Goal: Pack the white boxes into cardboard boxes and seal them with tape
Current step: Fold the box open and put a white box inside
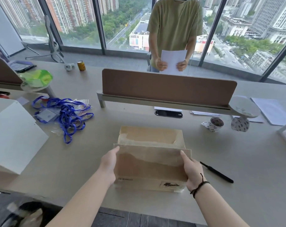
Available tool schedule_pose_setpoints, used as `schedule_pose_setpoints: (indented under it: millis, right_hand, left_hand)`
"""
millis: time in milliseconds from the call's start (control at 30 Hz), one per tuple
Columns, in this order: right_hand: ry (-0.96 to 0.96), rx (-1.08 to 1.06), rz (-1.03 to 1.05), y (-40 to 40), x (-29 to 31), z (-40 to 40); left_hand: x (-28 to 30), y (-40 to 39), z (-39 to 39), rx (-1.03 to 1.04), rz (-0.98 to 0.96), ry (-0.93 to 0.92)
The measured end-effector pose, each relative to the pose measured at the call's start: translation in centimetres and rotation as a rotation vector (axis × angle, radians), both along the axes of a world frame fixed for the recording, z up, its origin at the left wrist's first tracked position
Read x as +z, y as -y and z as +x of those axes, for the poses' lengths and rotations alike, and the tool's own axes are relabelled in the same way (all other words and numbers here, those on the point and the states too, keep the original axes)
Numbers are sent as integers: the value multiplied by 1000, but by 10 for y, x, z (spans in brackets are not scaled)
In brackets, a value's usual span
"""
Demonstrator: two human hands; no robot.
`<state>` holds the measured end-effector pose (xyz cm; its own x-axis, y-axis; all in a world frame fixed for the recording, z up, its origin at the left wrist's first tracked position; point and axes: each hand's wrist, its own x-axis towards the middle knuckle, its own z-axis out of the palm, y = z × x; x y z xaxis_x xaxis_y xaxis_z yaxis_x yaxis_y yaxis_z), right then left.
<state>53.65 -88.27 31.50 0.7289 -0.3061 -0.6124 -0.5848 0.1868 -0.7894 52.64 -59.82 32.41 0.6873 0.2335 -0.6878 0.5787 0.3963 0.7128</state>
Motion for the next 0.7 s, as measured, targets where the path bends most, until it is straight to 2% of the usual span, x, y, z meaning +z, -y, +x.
schedule_pose_setpoints:
  millis: [133,200,300,400,500,700]
  right_hand:
    - [22,-69,117,11,4,-6]
    - [54,-22,206,22,6,-13]
    - [47,49,201,36,4,-25]
    - [20,243,176,50,-5,-40]
    - [21,342,135,59,-19,-51]
    - [80,440,1,55,-28,-61]
  left_hand:
    - [2,0,0,58,-46,30]
    - [4,-7,-7,58,-83,82]
    - [-4,-24,-23,35,-93,108]
    - [-13,-41,-34,-103,12,101]
    - [-24,-48,-45,-330,194,77]
    - [-36,-49,-51,-426,461,104]
